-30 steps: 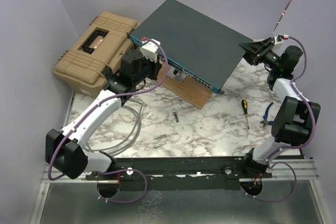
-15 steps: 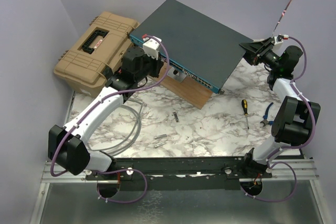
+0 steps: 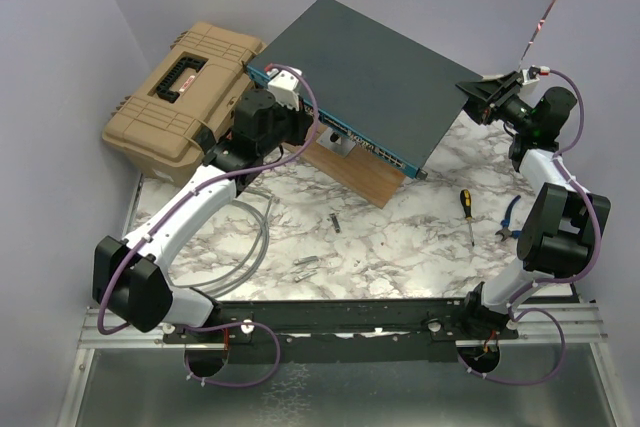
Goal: Insert the plug into the switch port
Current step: Insert the connector into the switch port.
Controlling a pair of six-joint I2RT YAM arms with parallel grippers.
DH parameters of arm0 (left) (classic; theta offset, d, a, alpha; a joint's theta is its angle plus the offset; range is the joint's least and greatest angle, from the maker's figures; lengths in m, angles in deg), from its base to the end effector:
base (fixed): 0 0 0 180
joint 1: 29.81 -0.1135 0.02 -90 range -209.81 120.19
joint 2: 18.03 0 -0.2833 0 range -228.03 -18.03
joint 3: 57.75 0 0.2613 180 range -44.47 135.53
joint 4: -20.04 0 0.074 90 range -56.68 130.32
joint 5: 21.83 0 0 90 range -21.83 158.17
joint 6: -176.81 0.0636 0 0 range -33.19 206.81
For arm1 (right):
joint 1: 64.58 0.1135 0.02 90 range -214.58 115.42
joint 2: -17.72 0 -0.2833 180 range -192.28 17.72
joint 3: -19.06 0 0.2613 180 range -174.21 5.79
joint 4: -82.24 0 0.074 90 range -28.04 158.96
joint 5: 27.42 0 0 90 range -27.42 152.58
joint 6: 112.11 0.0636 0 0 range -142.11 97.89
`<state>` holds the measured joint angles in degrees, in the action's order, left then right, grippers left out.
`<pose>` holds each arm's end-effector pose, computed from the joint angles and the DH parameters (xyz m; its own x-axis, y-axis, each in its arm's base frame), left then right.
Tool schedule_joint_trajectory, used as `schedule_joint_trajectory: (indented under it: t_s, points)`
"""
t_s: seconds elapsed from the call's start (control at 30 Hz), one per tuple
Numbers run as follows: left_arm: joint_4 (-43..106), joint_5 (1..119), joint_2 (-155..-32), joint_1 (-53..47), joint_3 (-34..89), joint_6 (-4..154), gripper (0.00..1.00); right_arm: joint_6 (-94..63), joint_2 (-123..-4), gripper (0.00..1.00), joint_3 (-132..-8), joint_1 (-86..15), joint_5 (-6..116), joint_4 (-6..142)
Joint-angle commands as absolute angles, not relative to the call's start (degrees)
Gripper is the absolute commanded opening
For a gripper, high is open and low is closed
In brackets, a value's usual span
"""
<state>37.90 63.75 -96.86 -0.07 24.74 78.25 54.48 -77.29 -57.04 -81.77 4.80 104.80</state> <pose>0.3094 -0.1824 0.3744 -0.2939 -0.0030 -0.9558 0.5215 0.8375 -0.1630 0.3977 -0.0667 0.3179 -0.6172 0.7338 -0.2838 -0.2097 0.1943 0.9583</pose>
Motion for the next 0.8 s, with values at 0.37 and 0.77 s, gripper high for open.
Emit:
schedule_joint_trajectory:
  t_s: [0.37,0.77]
  points:
    - [20.27,69.30,-99.04,0.03,25.15,64.88,0.02,50.84,-78.34,0.32,-57.71,-81.27,3.75,103.97]
    - [19.22,68.18,-101.10,0.07,27.61,58.29,0.01,49.37,-78.26,0.31,-58.13,-81.19,3.98,102.26]
